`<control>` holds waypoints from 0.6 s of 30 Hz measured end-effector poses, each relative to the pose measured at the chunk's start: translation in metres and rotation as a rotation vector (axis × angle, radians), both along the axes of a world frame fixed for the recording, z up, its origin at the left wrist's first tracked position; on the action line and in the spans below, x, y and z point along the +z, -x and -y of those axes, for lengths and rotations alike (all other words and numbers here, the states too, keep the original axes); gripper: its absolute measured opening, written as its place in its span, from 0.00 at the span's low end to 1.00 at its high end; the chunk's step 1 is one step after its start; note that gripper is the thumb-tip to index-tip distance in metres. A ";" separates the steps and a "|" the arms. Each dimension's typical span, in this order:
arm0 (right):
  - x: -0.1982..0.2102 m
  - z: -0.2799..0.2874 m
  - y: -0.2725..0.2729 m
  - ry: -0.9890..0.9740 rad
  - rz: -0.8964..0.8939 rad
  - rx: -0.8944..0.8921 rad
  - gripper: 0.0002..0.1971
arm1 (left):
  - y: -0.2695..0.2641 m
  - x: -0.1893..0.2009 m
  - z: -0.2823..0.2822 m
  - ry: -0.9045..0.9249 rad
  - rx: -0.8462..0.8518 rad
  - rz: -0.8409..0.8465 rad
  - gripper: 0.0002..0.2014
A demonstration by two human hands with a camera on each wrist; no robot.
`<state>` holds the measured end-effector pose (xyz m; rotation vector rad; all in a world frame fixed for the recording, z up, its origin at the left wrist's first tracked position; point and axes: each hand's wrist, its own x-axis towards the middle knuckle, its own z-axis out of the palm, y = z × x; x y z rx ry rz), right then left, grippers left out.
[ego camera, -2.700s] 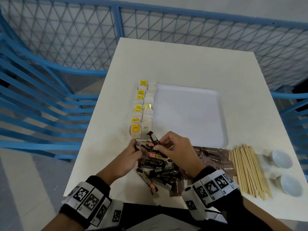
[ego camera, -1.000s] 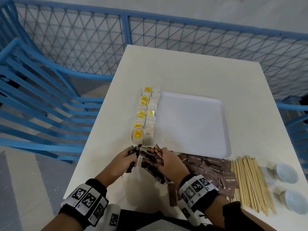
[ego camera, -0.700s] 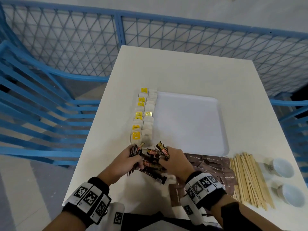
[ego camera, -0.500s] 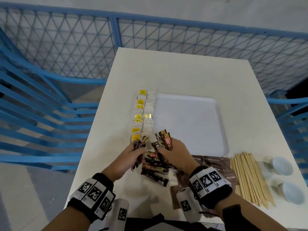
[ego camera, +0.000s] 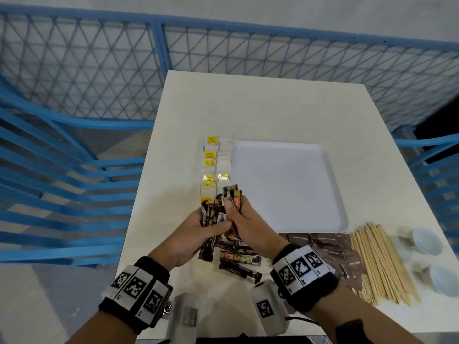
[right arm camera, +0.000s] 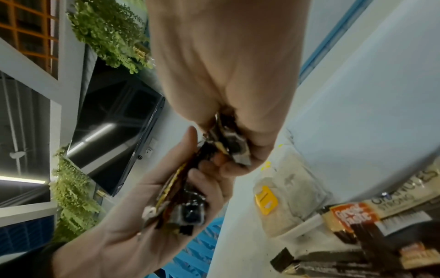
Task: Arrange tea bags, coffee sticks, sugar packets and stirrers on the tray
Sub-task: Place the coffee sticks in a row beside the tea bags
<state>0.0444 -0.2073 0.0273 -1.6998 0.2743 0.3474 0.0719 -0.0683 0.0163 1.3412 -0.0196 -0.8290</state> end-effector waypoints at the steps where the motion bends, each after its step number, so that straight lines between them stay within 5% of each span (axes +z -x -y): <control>1: 0.000 0.000 0.000 0.003 0.011 -0.010 0.16 | 0.001 -0.001 0.001 -0.003 0.023 -0.008 0.10; 7: 0.009 0.010 0.004 -0.055 0.077 -0.096 0.08 | -0.002 -0.009 0.007 -0.020 0.373 0.008 0.11; 10: 0.008 0.012 0.003 -0.021 0.111 -0.122 0.16 | -0.002 -0.003 0.020 0.034 0.338 -0.042 0.16; 14: 0.010 0.022 -0.003 0.009 0.083 -0.035 0.15 | 0.000 0.006 0.041 0.113 0.220 -0.154 0.17; 18: 0.016 0.039 -0.005 -0.028 0.029 0.120 0.15 | -0.003 0.009 0.050 0.156 0.302 -0.245 0.22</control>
